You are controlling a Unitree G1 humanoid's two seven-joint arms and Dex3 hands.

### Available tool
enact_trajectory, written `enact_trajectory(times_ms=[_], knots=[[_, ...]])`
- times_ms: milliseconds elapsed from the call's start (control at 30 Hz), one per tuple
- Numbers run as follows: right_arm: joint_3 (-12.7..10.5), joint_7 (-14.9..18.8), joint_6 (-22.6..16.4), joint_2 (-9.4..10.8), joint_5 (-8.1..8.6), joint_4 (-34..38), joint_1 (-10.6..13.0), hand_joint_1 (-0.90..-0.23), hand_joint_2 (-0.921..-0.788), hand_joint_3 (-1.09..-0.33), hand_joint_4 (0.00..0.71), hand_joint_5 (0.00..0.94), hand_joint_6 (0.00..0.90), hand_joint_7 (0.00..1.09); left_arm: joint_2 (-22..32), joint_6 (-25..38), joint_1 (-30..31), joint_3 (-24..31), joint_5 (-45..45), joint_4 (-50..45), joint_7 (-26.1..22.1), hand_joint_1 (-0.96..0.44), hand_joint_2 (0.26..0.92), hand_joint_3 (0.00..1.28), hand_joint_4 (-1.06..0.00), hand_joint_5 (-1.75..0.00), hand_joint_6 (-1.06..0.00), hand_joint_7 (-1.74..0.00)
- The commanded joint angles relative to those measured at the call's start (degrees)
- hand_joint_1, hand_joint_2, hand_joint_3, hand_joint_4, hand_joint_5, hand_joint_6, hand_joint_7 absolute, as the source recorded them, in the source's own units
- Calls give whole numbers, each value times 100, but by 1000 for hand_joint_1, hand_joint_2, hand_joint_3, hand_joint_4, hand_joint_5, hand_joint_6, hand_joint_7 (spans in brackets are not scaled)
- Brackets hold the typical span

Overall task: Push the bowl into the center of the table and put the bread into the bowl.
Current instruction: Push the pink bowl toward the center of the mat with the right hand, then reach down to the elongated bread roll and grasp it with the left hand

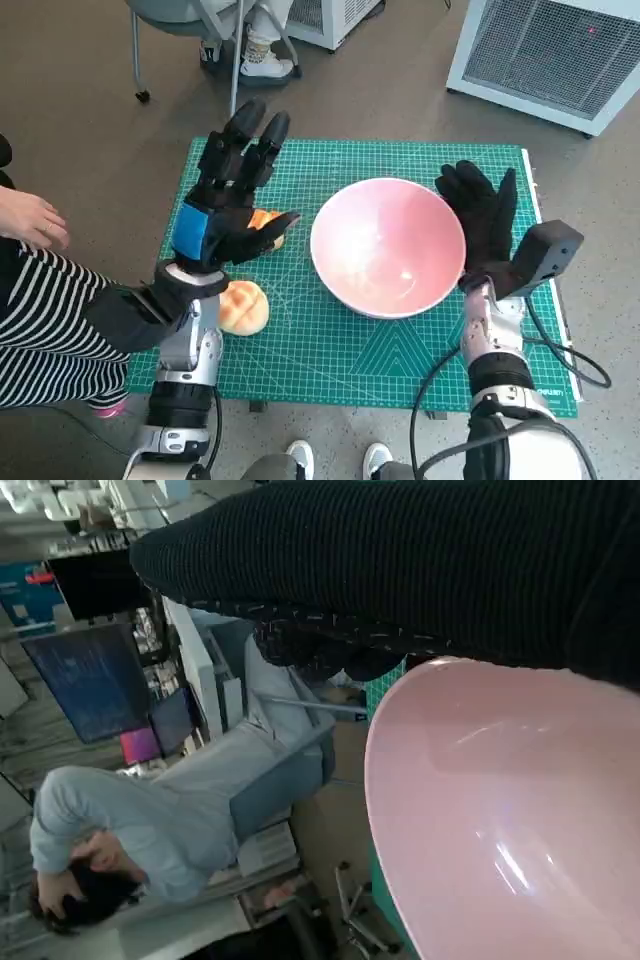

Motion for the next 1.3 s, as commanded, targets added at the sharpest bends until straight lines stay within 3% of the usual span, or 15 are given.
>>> enact_trajectory(times_ms=[33,167,267,467,600,633,767,900,1000,1300], knots=[[4,21,-61,-143,-32,-25,99,-606,-921,-840,66,2,55,194,22,-78,36,16,49,49,24,-274,921,243,-194,-1,-69,-335],[20,-31,-287,-280,-74,-204,131,-643,-921,-806,72,5,63,195,27,-99,24,34,64,84,36,-275,921,245,-197,-2,-71,-327],[47,-49,-588,-334,-101,-506,187,-624,-921,-815,77,6,71,197,40,-90,-1,42,67,100,38,-277,921,245,-198,-3,-73,-323],[94,141,-954,-239,48,-1354,383,-621,-921,-787,82,6,96,207,66,-51,-75,67,31,154,-2,-284,921,245,-198,-2,-77,-314],[240,372,-1029,-96,189,-2308,680,-655,-921,-757,84,5,105,212,123,-23,-154,96,1,201,-39,-290,921,245,-197,-1,-79,-309],[314,440,-1030,-64,220,-2629,790,-695,-921,-717,112,17,136,230,150,-17,-185,107,0,225,-51,-291,921,238,-200,-2,-84,-307],[602,635,-977,0,311,-3715,1162,-702,-921,-723,94,4,113,224,296,23,-319,160,-16,338,-130,-297,921,242,-197,-1,-86,-295],[860,766,-939,30,336,-4583,1461,-706,-921,-714,104,8,118,233,577,44,-526,193,83,549,-234,-309,921,229,-182,0,-91,-286],[1036,877,-945,-13,343,-5106,1633,-705,-921,-707,113,11,136,247,1128,80,-743,123,549,759,-280,-338,921,198,-141,0,-80,-269],[1282,885,-897,-124,228,-5744,1868,-715,-921,-662,128,13,160,280,2453,876,-1371,-307,1722,1098,-539,-409,904,51,-59,0,-100,-219]])
